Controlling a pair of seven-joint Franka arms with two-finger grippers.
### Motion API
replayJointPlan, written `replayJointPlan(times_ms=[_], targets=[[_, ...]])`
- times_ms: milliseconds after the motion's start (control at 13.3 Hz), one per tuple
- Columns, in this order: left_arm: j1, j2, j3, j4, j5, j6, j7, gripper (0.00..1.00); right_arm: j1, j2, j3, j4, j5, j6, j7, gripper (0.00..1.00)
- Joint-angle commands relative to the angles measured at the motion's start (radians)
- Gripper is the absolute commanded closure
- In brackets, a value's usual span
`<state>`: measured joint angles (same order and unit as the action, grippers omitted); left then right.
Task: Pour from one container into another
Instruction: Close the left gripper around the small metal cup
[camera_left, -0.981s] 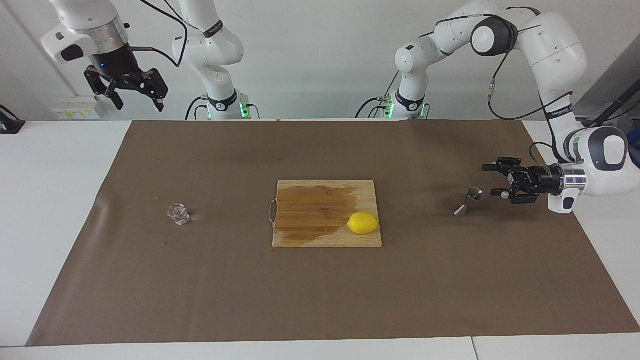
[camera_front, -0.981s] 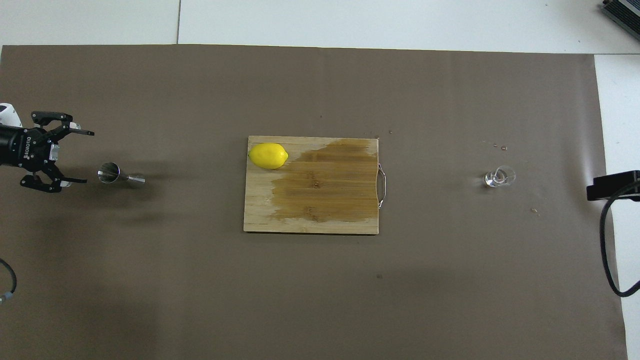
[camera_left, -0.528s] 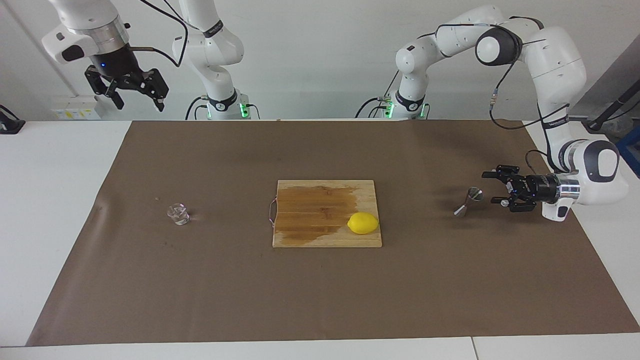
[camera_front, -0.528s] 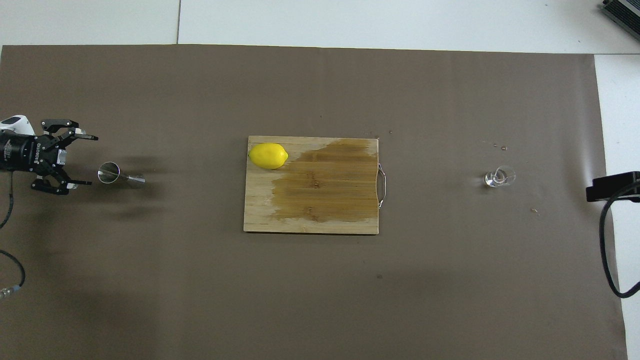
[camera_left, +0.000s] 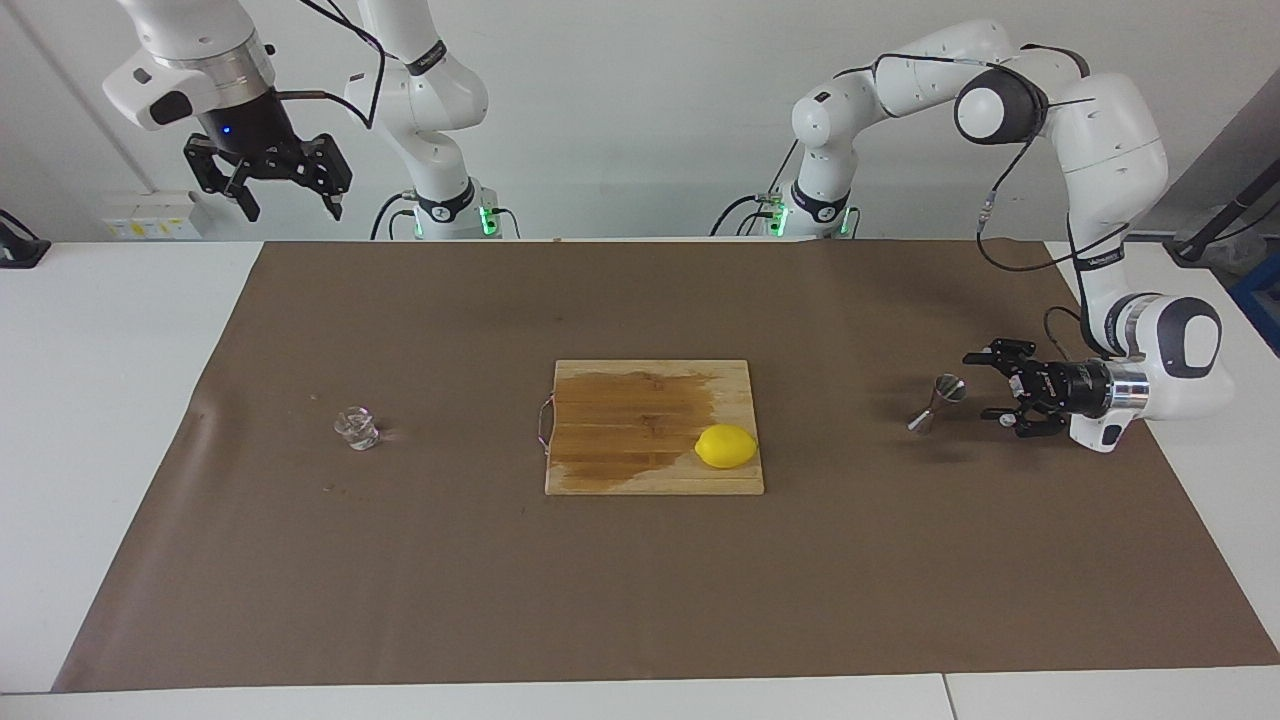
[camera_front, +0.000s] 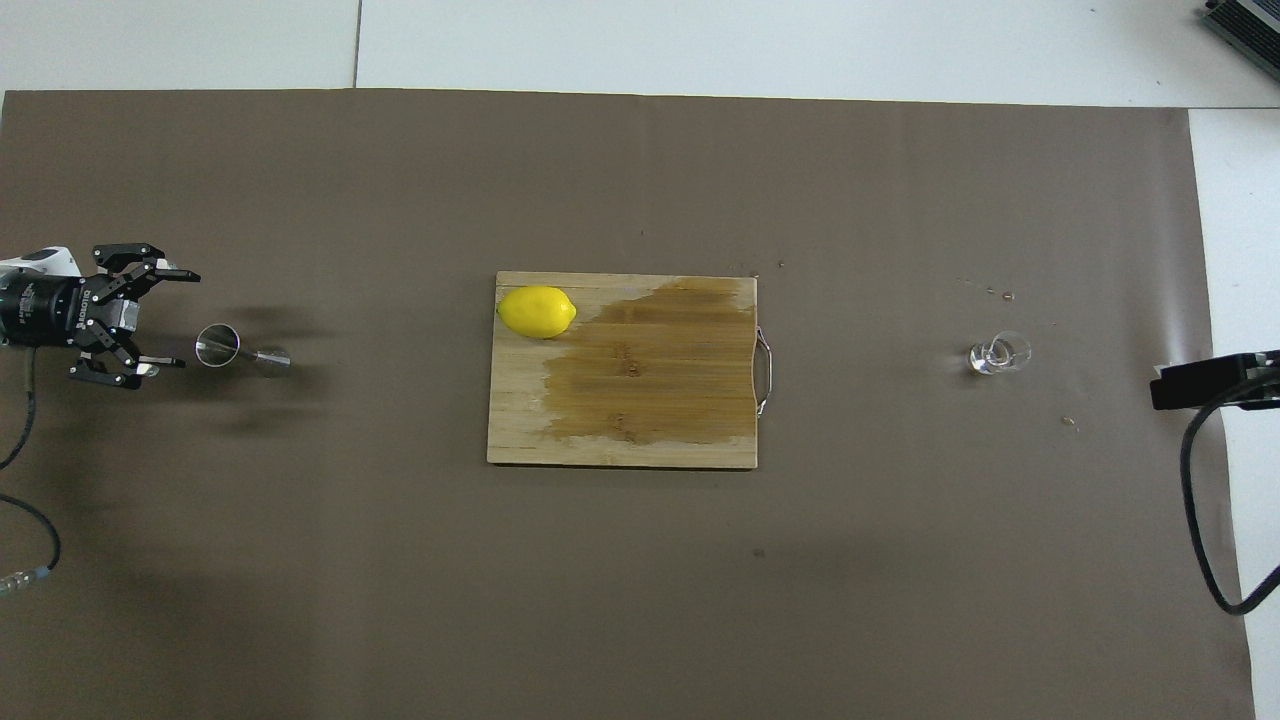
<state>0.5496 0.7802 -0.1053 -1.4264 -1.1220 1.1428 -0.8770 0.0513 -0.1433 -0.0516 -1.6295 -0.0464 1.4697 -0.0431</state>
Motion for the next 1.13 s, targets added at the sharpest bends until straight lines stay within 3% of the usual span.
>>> replayJointPlan(times_ms=[0, 377, 830, 1056], targets=[[0.013, 0.021, -0.010, 0.015, 0.002, -0.018, -0.028, 0.00, -0.001, 0.001, -0.004, 0.005, 0.005, -0.014, -0.024, 0.00], [0.032, 0.037, -0.011, -0.017, 0.002, -0.003, -0.025, 0.00, -0.033, 0.001, -0.011, 0.002, 0.056, -0.008, 0.115, 0.00], [0.038, 0.034, -0.016, -0.080, 0.002, 0.037, 0.012, 0.00, -0.033, -0.002, -0.013, -0.004, 0.054, -0.014, 0.114, 0.00], [0.099, 0.033, -0.092, -0.104, 0.059, 0.081, 0.030, 0.00, -0.031, -0.002, -0.011, -0.004, 0.054, -0.014, 0.114, 0.00]])
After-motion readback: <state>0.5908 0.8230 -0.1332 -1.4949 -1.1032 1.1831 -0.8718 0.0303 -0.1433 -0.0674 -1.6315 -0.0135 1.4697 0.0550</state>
